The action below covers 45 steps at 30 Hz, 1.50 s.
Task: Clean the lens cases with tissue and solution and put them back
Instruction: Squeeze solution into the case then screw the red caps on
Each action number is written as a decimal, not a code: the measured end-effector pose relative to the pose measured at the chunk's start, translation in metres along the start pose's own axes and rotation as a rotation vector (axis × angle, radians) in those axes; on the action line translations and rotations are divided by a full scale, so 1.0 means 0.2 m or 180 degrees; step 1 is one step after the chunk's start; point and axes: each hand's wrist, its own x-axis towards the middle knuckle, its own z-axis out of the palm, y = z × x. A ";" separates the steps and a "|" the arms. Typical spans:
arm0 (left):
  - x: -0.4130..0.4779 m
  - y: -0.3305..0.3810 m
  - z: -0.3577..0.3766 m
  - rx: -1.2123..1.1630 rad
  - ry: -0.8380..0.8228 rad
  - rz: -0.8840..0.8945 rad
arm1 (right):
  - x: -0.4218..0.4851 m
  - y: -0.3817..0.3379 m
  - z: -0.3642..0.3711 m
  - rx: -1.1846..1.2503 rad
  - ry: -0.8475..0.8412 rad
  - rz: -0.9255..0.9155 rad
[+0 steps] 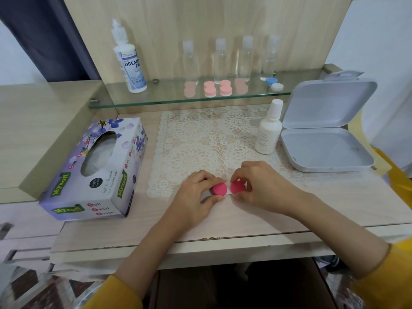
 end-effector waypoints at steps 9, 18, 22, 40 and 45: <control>0.00 0.00 0.00 -0.0012 -0.0044 -0.0035 | -0.01 0.01 -0.01 0.0165 0.0035 -0.0099; 0.00 0.00 0.00 -0.0020 -0.0056 0.0016 | 0.01 -0.02 -0.01 -0.0449 -0.0003 0.0343; 0.00 0.00 0.00 -0.0050 -0.0053 -0.0031 | 0.00 -0.02 -0.02 -0.0106 -0.0047 -0.0034; -0.01 0.01 -0.01 -0.0062 -0.0066 -0.0042 | -0.03 0.01 0.00 0.0160 0.0134 -0.0016; -0.01 0.02 -0.01 -0.0120 -0.0073 -0.0079 | -0.04 0.01 0.00 0.0229 0.0029 -0.0188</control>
